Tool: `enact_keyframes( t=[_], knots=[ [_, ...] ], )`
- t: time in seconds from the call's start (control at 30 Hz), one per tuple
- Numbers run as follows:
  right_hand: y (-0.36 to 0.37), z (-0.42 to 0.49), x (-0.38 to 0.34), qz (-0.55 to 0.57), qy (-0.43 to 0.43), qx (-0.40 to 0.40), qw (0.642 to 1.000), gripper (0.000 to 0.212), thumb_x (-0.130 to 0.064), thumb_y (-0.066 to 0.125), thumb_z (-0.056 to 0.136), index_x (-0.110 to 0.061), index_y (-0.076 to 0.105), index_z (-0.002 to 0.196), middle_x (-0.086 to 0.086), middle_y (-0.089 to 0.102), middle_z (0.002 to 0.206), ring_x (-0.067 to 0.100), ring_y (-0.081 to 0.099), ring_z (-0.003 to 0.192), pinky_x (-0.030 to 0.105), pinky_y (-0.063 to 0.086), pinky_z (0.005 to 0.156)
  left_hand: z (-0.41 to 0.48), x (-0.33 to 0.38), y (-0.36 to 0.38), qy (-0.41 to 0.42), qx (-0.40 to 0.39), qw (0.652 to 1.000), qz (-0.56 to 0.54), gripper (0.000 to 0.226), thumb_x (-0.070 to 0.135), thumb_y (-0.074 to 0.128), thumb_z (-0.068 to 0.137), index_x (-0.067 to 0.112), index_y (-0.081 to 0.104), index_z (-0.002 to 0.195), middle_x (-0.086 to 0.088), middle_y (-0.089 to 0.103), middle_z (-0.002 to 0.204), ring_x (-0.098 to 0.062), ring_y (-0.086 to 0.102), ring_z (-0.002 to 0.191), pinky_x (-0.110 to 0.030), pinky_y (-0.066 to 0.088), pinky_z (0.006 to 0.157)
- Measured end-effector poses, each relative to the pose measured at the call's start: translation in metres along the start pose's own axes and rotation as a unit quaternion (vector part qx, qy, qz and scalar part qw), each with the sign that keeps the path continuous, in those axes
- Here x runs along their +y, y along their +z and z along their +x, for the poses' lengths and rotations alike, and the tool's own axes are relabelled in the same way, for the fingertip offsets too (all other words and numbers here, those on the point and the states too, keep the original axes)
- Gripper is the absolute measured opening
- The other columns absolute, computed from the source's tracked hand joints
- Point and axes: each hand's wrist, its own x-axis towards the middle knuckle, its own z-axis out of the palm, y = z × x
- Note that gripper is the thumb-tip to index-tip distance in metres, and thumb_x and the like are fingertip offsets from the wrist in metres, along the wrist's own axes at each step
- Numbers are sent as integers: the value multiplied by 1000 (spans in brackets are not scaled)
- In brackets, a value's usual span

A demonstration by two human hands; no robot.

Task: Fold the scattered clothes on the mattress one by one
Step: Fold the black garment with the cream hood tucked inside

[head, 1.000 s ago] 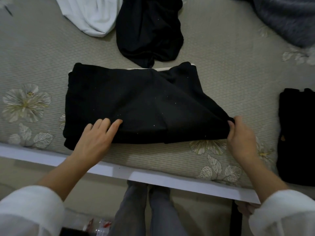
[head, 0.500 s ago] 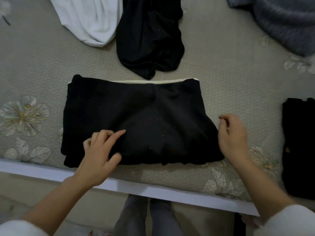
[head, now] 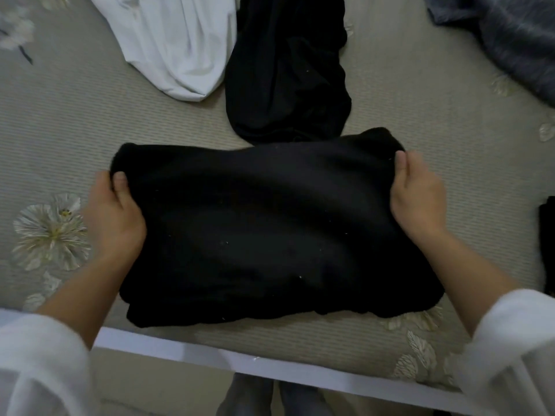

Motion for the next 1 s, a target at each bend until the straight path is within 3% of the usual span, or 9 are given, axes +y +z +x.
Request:
enact_keyframes(
  t=[0.23,0.37,0.47,0.53,0.6,0.67,0.77,0.9,1.0],
  knots=[
    [27,22,12,-97,-1,-53,994,45,-39,24,104,-3,52,101,26,62,93,42,57,84,41,37,69,20,-12,16,10,-53,998,18,35,30,33,103,0,50,100,-25,57,95,-38,54,88,-39,31,70],
    [21,15,7,-33,50,-66,996,40,-38,32,102,-5,52,111,21,59,111,38,54,101,45,40,83,3,0,16,18,-63,997,43,43,34,41,99,7,42,133,-25,44,129,-40,40,121,-49,30,100],
    [3,-37,-23,-23,1,-56,998,43,-37,44,97,-10,46,131,12,46,134,29,39,125,48,31,104,-56,9,-17,94,-87,990,64,53,41,43,93,19,37,141,-18,30,145,-36,28,133,-51,20,108],
    [-10,-83,-38,17,-71,-45,996,48,-39,43,94,-17,44,136,7,39,144,24,32,134,47,23,108,-109,16,-27,204,-166,963,49,57,48,40,89,26,36,141,-13,27,149,-31,23,138,-47,19,108],
    [-4,-118,-40,-28,-156,-118,980,53,-47,36,94,-30,35,144,2,25,156,20,16,145,42,10,113,-142,10,-20,277,-281,913,108,64,61,35,87,40,23,147,-6,14,157,-29,8,145,-49,14,111],
    [12,-130,-25,-109,-172,-222,953,57,-60,20,94,-45,15,149,-3,5,161,18,-5,148,41,-5,115,-153,-12,-7,268,-348,876,198,79,74,31,80,47,2,149,-2,-4,161,-33,-8,146,-60,9,112],
    [29,-119,7,-183,-109,-271,939,63,-72,0,86,-51,-8,145,-9,-5,161,15,-15,147,47,-11,115,-143,-36,1,243,-378,851,272,95,80,30,72,41,-7,150,-6,-12,160,-38,-12,144,-63,8,112],
    [24,-107,24,-185,-97,-238,948,67,-63,6,88,-39,10,151,-11,5,161,19,-7,148,52,-6,114,-135,-35,-13,180,-404,880,174,79,85,7,73,54,-14,142,7,-30,155,-13,-37,137,-37,-20,111],
    [11,-100,28,-60,-26,-144,987,59,-52,34,92,-23,39,142,3,30,153,24,23,142,51,11,113,-124,-27,-22,140,-272,945,113,69,70,22,86,45,5,149,0,-13,160,-17,-23,144,-44,-8,113]
  ],
)
